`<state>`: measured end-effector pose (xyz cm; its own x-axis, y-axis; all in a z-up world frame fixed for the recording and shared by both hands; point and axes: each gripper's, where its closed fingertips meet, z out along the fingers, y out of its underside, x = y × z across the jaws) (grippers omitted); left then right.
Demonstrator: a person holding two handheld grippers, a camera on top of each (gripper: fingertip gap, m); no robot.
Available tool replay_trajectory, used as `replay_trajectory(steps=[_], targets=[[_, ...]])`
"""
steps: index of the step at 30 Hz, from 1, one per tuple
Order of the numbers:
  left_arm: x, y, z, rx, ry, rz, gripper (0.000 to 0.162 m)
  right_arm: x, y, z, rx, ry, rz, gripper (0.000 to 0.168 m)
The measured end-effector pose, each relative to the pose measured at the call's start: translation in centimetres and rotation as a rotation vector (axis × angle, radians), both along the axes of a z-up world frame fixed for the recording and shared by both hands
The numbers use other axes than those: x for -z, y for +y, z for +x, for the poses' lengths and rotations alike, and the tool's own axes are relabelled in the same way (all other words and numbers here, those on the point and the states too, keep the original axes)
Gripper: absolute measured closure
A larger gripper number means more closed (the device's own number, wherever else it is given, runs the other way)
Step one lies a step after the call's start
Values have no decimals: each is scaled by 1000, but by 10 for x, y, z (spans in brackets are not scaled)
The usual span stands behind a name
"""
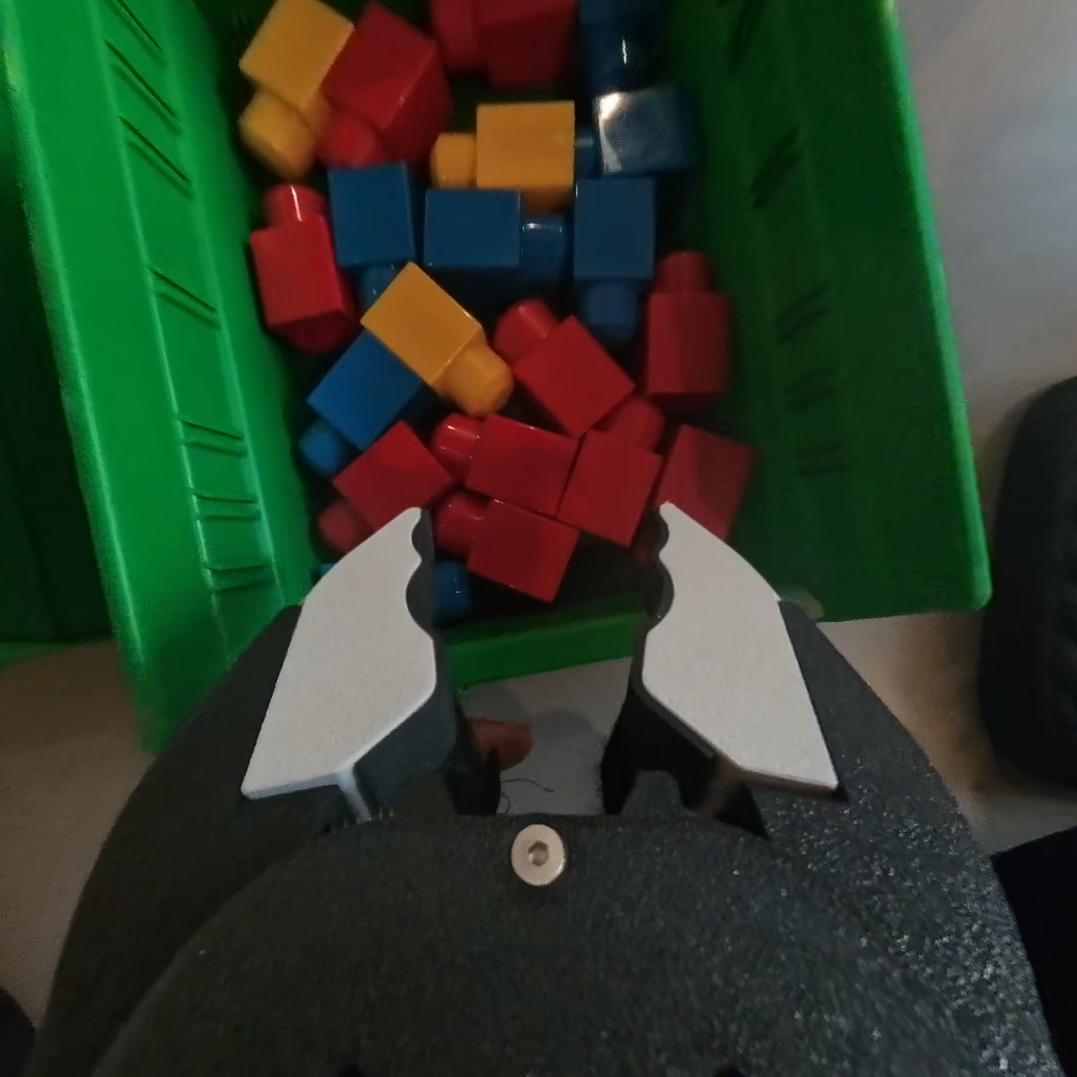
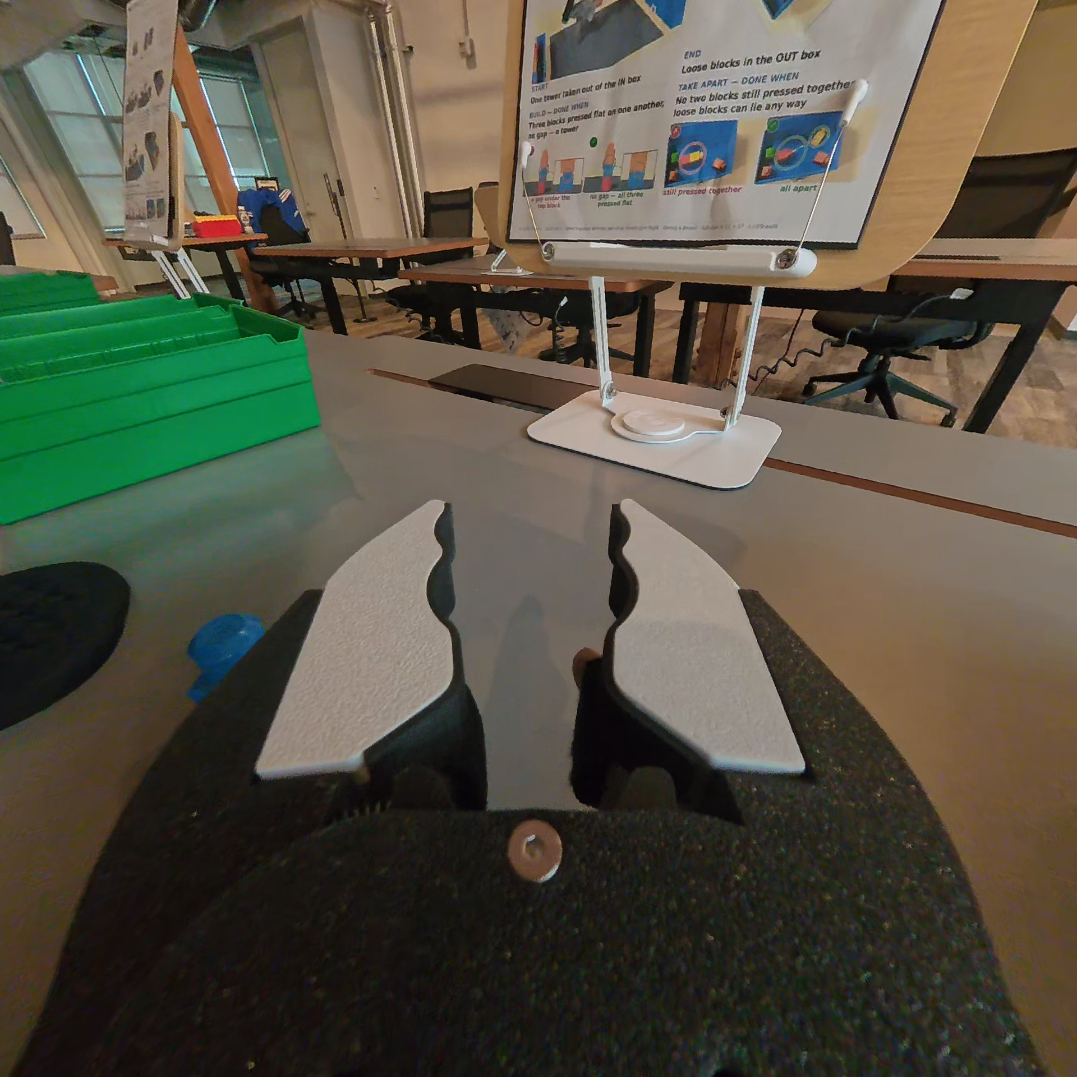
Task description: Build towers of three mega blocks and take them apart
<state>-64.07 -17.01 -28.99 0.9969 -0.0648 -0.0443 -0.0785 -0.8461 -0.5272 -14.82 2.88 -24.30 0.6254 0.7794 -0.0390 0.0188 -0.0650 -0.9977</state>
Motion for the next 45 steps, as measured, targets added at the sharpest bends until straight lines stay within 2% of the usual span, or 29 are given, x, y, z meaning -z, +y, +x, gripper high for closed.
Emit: replay_trajectory(steps=[6, 11, 14, 22, 27, 30, 35, 37, 42, 45], targets=[[14, 1, 2, 18, -13, -54, 92, 1, 0, -1, -3, -4, -2, 117], [16, 9, -11, -63, -13, -30, 95, 0, 0, 0, -1, -3, 2, 117], [10, 22, -12, -60, 8, 30, 99, 1, -1, -1, -6, -2, -3, 117], [5, 61, -25, -104, 113, 59, 114, 0, -1, -1, -3, -2, 3, 117], [4, 85, -20, -60, 139, 83, 120, 1, -2, -2, -9, -6, 1, 117], [11, 93, 3, 208, 134, 40, 122, 1, -2, -2, -12, -9, 3, 117], [16, 90, -9, 563, 482, -173, 111, 2, -2, -2, -13, -10, -2, 117], [13, 94, -12, 661, 549, -215, 112, 2, -1, -2, -10, -13, -1, 117], [10, 108, 0, 855, 494, -223, 113, 4, 0, -2, -6, -19, -6, 118], [15, 107, -3, 950, 496, -299, 115, 6, 1, -2, -7, -26, -10, 118]])
